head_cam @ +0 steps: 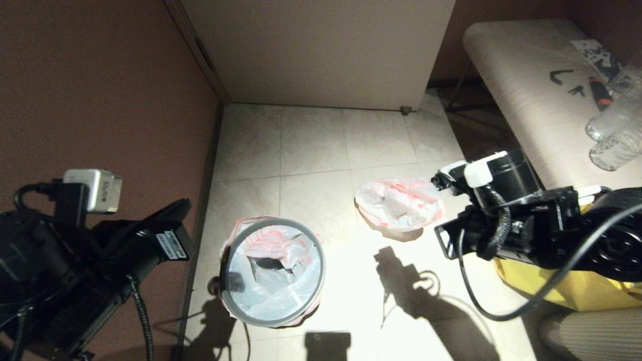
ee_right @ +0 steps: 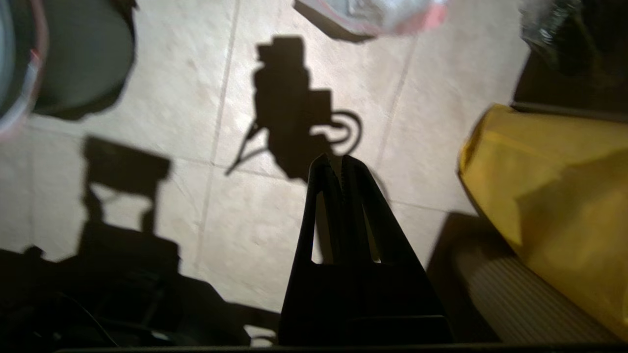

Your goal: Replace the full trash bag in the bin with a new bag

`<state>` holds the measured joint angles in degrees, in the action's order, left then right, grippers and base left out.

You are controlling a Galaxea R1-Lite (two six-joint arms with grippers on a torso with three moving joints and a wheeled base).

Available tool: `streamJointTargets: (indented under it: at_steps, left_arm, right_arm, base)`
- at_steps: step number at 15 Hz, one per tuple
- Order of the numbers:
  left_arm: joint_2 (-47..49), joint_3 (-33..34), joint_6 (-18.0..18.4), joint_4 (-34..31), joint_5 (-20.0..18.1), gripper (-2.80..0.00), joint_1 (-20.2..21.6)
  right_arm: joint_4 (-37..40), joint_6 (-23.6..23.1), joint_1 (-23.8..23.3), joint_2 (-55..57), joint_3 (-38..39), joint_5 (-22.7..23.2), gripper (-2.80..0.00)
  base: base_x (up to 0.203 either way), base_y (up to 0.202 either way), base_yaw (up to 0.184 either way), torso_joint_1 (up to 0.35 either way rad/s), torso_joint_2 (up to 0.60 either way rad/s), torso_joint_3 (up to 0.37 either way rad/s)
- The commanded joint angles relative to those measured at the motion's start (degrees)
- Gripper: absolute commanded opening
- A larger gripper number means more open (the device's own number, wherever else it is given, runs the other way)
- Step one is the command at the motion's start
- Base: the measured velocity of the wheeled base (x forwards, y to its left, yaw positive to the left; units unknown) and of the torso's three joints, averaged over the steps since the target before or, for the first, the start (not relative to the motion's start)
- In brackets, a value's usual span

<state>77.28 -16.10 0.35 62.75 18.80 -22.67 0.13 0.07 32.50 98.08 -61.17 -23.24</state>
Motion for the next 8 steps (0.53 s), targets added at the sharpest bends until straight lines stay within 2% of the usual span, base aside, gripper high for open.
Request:
streamJointTargets:
  at_steps: [1, 3, 5, 8]
  left_arm:
    - [-9.79, 1.21, 1.18, -3.01, 5.17, -2.8, -1.18]
    - [-13.71, 1.53, 2.94, -6.34, 8.49, -2.8, -0.41]
    - [-17.01, 1.59, 5.35, -6.99, 9.17, -2.8, 5.12]
    - [-22.99, 1.8, 6.31, -7.47, 9.34, -2.8, 11.15]
  right_arm:
    - [-0.09, -1.81, -1.07, -9.86, 6.34, -1.12, -2.8]
    - [-0.2, -2.87, -1.62, -14.03, 9.74, -2.56, -2.8]
    - [-0.22, -3.03, -2.15, -17.65, 11.87, -3.46, -2.8]
    - [-0.28, -3.18, -4.24, -24.18, 16.55, -3.79, -2.8]
  base:
    - [0.0, 0.0, 0.0, 0.0, 0.0, 0.0]
    - [0.0, 0.0, 0.0, 0.0, 0.0, 0.0]
    - [0.0, 0.0, 0.0, 0.0, 0.0, 0.0]
    - [0.0, 0.0, 0.0, 0.0, 0.0, 0.0]
